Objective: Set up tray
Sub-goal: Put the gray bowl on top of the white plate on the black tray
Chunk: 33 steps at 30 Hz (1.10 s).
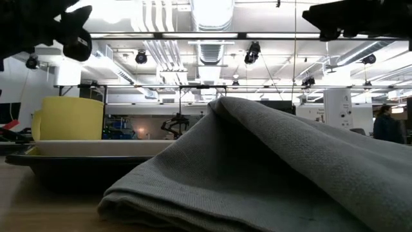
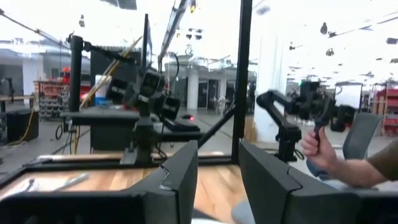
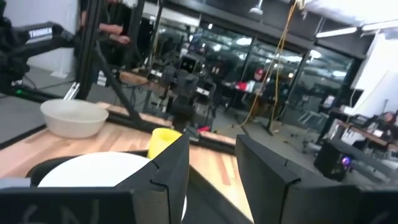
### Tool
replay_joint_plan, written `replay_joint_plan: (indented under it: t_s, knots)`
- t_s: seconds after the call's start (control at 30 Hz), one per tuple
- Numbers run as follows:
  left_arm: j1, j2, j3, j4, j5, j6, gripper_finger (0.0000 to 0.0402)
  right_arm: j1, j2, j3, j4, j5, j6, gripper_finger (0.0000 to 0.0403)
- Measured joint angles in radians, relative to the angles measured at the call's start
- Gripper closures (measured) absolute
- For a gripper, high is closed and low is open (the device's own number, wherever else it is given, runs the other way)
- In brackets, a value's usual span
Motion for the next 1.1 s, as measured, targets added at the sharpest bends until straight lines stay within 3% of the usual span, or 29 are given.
replay_joint_plan:
  t_s: [0.23, 0.57, 0.87, 1.1]
  knots:
    - [0.000, 0.009, 0.000, 0.122, 0.001, -0.046, 0.0297, 0.000, -0.036, -0.049, 0.041, 0.003, -0.029, 0.0280]
    - [0.000, 0.096, 0.059, 0.124, 0.003, -0.126, 0.0297, 0.000, -0.040, -0.089, 0.041, 0.004, -0.112, 0.0280]
    - [-0.006, 0.352, 0.220, 0.127, 0.003, -0.184, 0.0297, 0.000, -0.063, -0.135, 0.052, 0.111, -0.123, 0.0280]
    - [-0.048, 0.580, 0.380, 0.124, 0.056, -0.181, 0.0297, 0.000, -0.159, -0.196, 0.004, 0.114, -0.136, 0.0280]
